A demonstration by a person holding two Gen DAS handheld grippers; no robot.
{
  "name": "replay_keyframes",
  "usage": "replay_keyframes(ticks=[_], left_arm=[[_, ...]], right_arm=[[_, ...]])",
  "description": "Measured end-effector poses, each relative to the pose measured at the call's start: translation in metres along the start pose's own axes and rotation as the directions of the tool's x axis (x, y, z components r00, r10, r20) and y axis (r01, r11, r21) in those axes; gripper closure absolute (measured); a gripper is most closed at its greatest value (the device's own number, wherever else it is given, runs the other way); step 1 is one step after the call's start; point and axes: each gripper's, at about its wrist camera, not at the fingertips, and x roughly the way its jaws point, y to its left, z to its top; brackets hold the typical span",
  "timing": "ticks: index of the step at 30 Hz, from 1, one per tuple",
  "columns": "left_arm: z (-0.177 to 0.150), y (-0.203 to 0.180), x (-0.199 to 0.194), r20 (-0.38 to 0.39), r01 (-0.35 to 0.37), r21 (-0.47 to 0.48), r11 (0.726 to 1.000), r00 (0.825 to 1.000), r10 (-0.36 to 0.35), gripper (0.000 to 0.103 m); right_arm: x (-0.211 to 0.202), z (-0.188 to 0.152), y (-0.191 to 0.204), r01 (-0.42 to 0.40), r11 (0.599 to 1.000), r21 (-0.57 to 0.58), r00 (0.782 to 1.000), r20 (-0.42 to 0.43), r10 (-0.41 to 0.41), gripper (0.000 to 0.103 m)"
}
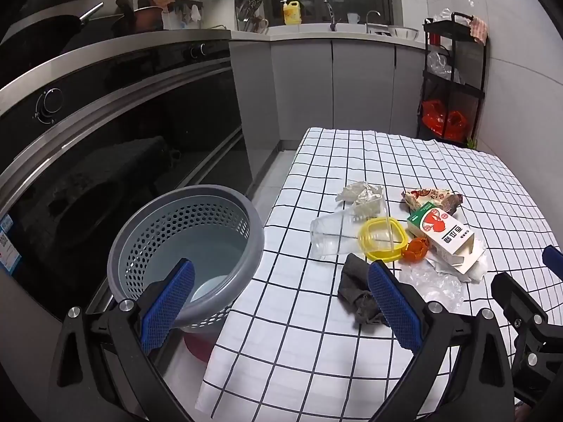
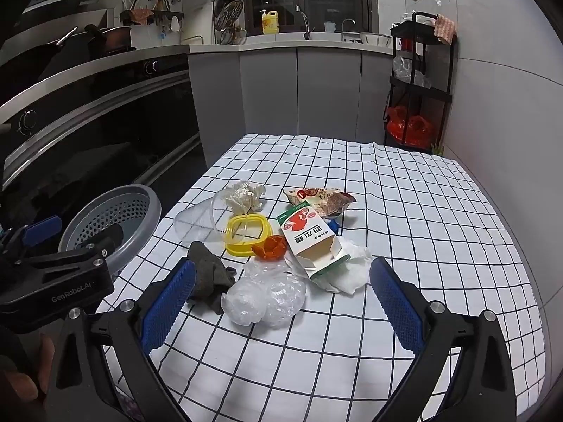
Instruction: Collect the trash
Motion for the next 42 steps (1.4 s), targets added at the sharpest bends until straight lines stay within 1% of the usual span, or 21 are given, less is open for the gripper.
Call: replay_keyframes(ticks=[17,42], left_arm=[[0.0011,0.0004,0.0013,-0.010,0.001,0.000,1.000,1.000,-0.001,0.006],[0.0007,0.0003,-0.0006,-0.010,0.006,0.000,1.000,1.000,-0.006,0.006]], right_arm=[[-0.0084,0.0022,-0.0010,-0.004,1.000,0.001,1.000,0.030,0.004,0.008],[-0.0064,0.0023,-0.0002,-0.001,1.000,-0.004,1.000,0.021,0.001,0.008]])
